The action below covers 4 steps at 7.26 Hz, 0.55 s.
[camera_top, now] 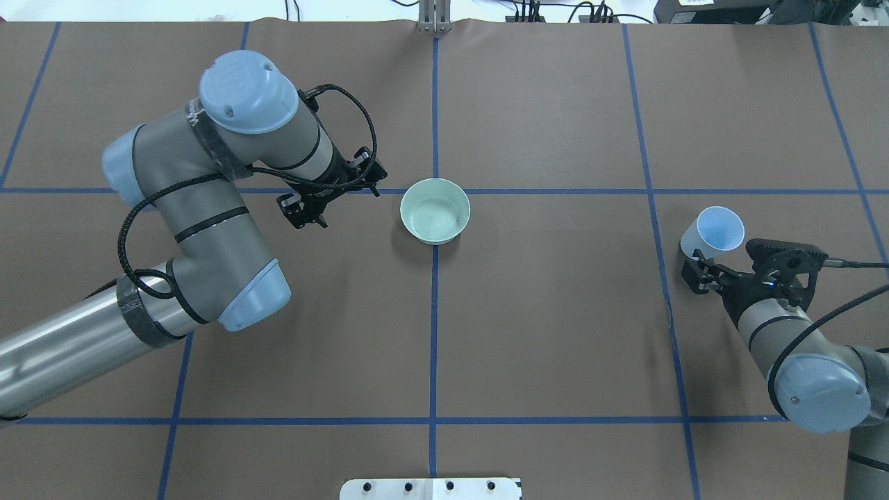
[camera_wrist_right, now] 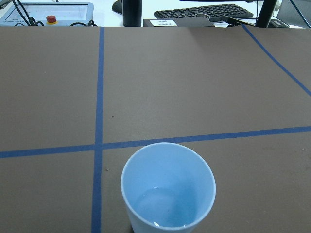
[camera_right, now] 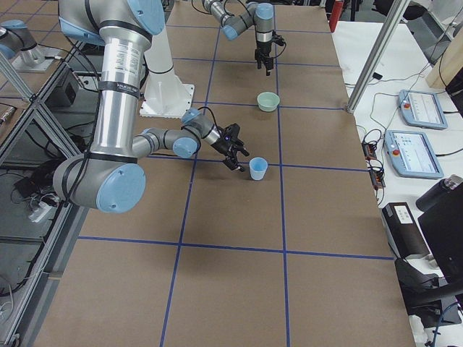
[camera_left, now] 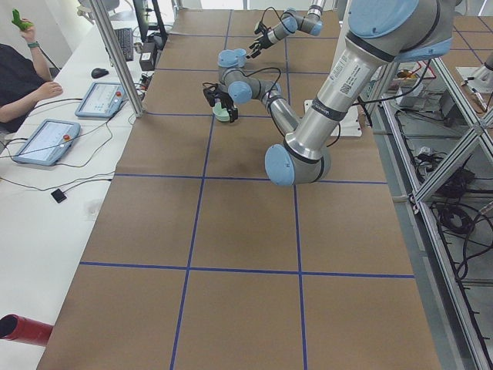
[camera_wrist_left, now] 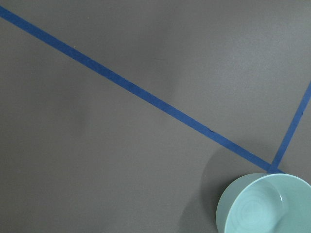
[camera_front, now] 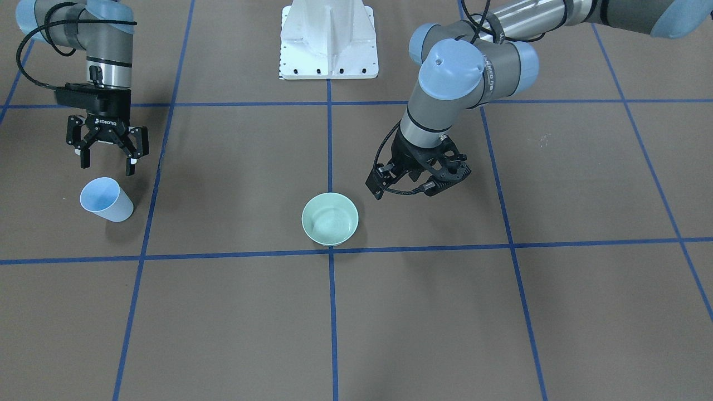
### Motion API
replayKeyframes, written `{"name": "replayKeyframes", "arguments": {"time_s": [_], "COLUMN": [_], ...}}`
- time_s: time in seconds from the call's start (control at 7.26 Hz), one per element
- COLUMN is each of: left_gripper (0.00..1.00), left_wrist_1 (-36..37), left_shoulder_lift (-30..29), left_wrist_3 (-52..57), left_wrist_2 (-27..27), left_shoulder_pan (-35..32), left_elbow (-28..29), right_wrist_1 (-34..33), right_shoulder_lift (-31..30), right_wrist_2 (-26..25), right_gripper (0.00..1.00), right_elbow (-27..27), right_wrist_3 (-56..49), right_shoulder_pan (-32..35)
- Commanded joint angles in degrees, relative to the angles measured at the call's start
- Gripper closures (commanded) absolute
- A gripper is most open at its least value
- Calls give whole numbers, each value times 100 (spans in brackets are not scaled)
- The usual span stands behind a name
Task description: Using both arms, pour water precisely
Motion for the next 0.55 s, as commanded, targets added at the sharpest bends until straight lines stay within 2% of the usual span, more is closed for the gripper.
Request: {"name": "replayKeyframes", "arguments": {"time_s": [0.0,0.41], "left_gripper": [0,0], "left_wrist_1": [0,0], "left_shoulder_lift": [6,6], "left_wrist_3": [0,0], "left_wrist_2": [0,0], "left_shoulder_pan": [1,10], "left_elbow": [8,17], "right_wrist_1": [15,102], "right_shoulder_lift": [45,63], "right_wrist_2": [-317,-327], "right_gripper": [2,1], "right_elbow": [-215,-401], "right_wrist_3": [-2,-107], "right_shoulder_pan": [-164,-252]}}
